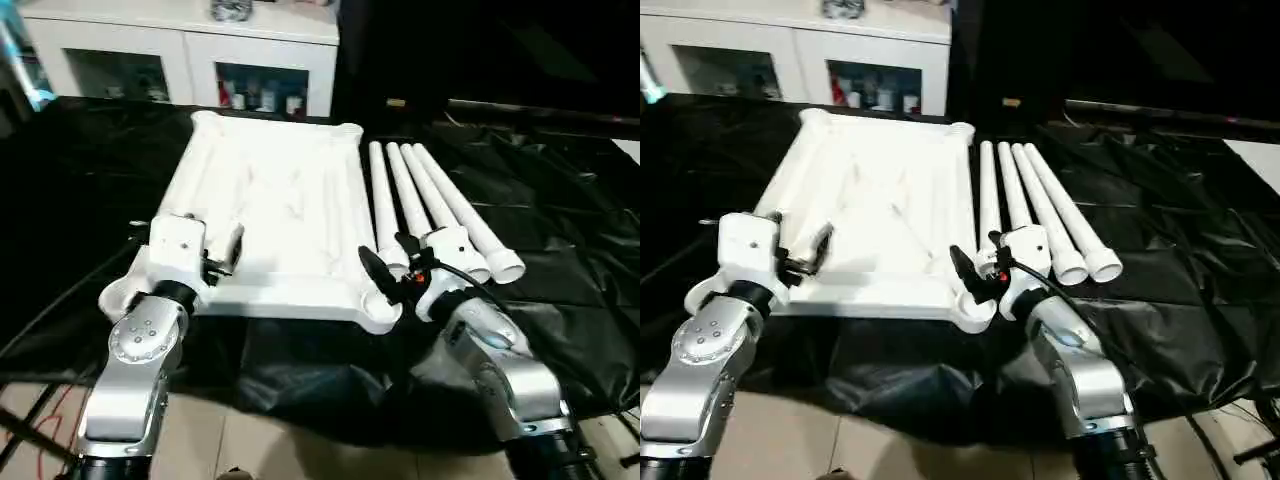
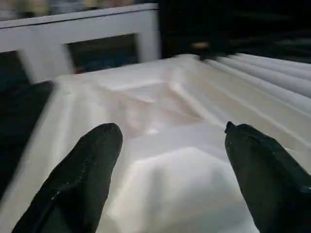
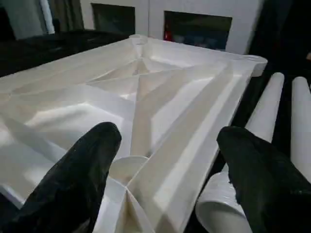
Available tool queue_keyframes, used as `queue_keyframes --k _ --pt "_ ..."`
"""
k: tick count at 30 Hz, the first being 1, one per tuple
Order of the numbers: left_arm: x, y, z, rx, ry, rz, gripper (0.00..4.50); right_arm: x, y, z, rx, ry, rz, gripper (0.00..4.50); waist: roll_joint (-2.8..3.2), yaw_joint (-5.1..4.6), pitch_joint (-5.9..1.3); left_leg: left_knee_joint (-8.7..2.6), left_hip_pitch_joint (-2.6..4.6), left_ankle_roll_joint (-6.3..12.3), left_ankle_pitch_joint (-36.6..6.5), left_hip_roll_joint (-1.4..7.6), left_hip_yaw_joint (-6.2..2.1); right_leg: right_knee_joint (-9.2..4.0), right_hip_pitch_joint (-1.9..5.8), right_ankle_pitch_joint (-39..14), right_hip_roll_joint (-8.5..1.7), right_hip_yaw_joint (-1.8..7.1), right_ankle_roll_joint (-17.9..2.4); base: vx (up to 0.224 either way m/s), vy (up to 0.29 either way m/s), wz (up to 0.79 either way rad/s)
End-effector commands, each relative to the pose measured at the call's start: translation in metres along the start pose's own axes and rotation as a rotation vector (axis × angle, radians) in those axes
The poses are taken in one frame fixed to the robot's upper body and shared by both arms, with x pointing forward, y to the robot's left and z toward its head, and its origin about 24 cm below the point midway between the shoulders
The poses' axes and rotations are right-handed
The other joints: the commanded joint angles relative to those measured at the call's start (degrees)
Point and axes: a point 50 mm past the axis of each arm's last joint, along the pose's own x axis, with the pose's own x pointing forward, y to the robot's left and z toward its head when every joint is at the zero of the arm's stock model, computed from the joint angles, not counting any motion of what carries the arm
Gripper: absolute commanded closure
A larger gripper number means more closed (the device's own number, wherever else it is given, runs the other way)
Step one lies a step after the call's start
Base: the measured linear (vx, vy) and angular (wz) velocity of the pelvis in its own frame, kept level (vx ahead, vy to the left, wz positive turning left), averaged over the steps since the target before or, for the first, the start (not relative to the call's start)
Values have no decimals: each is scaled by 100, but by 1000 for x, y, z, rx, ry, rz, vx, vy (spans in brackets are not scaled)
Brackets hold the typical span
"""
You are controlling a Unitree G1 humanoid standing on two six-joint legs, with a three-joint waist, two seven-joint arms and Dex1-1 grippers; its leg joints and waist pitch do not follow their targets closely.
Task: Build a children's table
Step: Move to table, then move table base
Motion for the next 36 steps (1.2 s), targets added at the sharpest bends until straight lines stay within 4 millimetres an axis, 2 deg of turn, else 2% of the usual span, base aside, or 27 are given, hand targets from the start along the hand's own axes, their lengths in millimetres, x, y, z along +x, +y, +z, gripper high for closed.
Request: queue_keyframes --k 1,2,3,4,5,6,7,8,9,11,12,13,14,15,17,20,22,26,27,30,35,36 --pt "7 -17 0 28 7 -193 62 -4 -6 11 -52 -10 58 80 97 8 -229 -629 144 -392 -2131 359 -137 -517 -26 -1463 -281 177 -829 0 0 0" --pt "9 -22 0 52 7 -269 62 -6 -8 13 -73 4 92 80 95 18 -234 -630 129 -359 -1998 360 -128 -507 -16 -1308 -276 178 -818 0 0 0" --pt "11 -26 -1 82 8 -330 62 -9 -10 14 -90 17 137 80 145 25 -240 -626 132 -359 -1948 358 -128 -495 -16 -1213 -272 178 -824 0 0 0" --pt "11 -26 -1 86 9 -342 62 -9 -11 15 -93 21 144 80 104 15 -250 -620 112 -314 -1830 359 -118 -479 9 -1024 -270 178 -852 0 0 0" --pt "13 -31 -3 106 16 -441 62 -13 -14 17 -124 50 204 80 98 16 -254 -619 94 -288 -1715 358 -116 -466 27 -887 -274 177 -883 0 0 0" --pt "14 -36 -5 117 29 -547 62 -17 -17 19 -158 81 262 80 140 20 -270 -591 107 -201 -1498 347 -97 -456 35 -601 -267 178 -952 0 0 0" --pt "14 -41 -7 115 55 -663 62 -22 -20 21 -198 119 317 80 137 25 -281 -581 118 -171 -1424 349 -89 -440 40 -492 -266 176 -995 0 0 0" --pt "14 -41 -7 115 55 -663 62 -22 -20 21 -198 119 317 80 123 24 -296 -561 102 -104 -1194 356 -77 -391 61 -130 -265 173 -1103 0 0 0" --pt "14 -44 -10 145 95 -765 62 -26 -24 21 -225 161 357 80 133 15 -295 -555 85 -50 -1054 351 -75 -376 72 62 -267 172 -1162 0 0 0" --pt "16 -47 -13 186 134 -858 62 -29 -27 22 -230 182 384 80 135 4 -326 -507 75 106 -693 341 -47 -330 93 528 -268 168 -1290 0 0 0" --pt "16 -47 -14 190 137 -865 78 -29 -27 23 -230 183 387 80 131 -11 -350 -477 64 207 -510 331 -30 -310 102 812 -263 167 -1383 0 0 0" --pt "17 -50 -16 228 161 -921 88 -31 -28 23 -233 193 412 80 153 -23 -355 -466 51 284 -381 334 -29 -288 105 1024 -257 163 -1463 0 0 0" --pt "19 -51 -18 234 172 -941 97 -32 -27 23 -235 199 427 80 140 -28 -348 -463 71 352 -471 347 -12 -303 90 960 -261 166 -1542 0 0 0" --pt "22 -52 -18 239 173 -951 109 -33 -26 22 -239 209 445 80 159 -33 -348 -457 70 357 -493 353 -10 -294 93 943 -269 172 -1582 0 0 0" --pt "28 -53 -19 240 177 -983 120 -35 -23 21 -243 234 495 80 149 -34 -328 -470 87 383 -674 367 7 -325 81 712 -266 175 -1662 0 0 0" --pt "38 -51 -19 248 198 -1019 155 -39 -19 21 -232 261 565 80 157 -23 -306 -506 127 268 -1082 406 37 -368 56 130 -282 186 -1682 0 0 0" --pt "43 -49 -19 261 213 -1028 173 -40 -17 20 -235 280 590 80 154 -9 -302 -515 128 211 -1156 408 41 -380 52 -12 -286 191 -1652 0 0 0" --pt "49 -46 -20 264 233 -1050 201 -41 -18 19 -246 297 598 80 164 -4 -314 -512 130 153 -1108 414 46 -365 50 83 -299 190 -1668 0 0 0" --pt "52 -45 -21 281 244 -1046 209 -41 -18 19 -248 299 599 80 153 -8 -310 -515 112 164 -1099 414 47 -373 59 89 -307 189 -1679 0 0 0" --pt "57 -42 -21 289 256 -1035 247 -41 -17 19 -249 303 601 80 157 -2 -321 -508 120 189 -1050 426 44 -366 60 172 -321 192 -1713 0 0 0" --pt "65 -39 -25 332 286 -1031 280 -42 -16 18 -251 316 608 80 152 5 -322 -502 120 244 -1002 427 47 -366 59 225 -323 189 -1752 0 0 0" --pt "67 -39 -25 330 288 -1028 299 -42 -16 18 -251 316 608 80 148 6 -323 -501 117 252 -999 428 48 -363 66 246 -327 189 -1772 0 0 0"
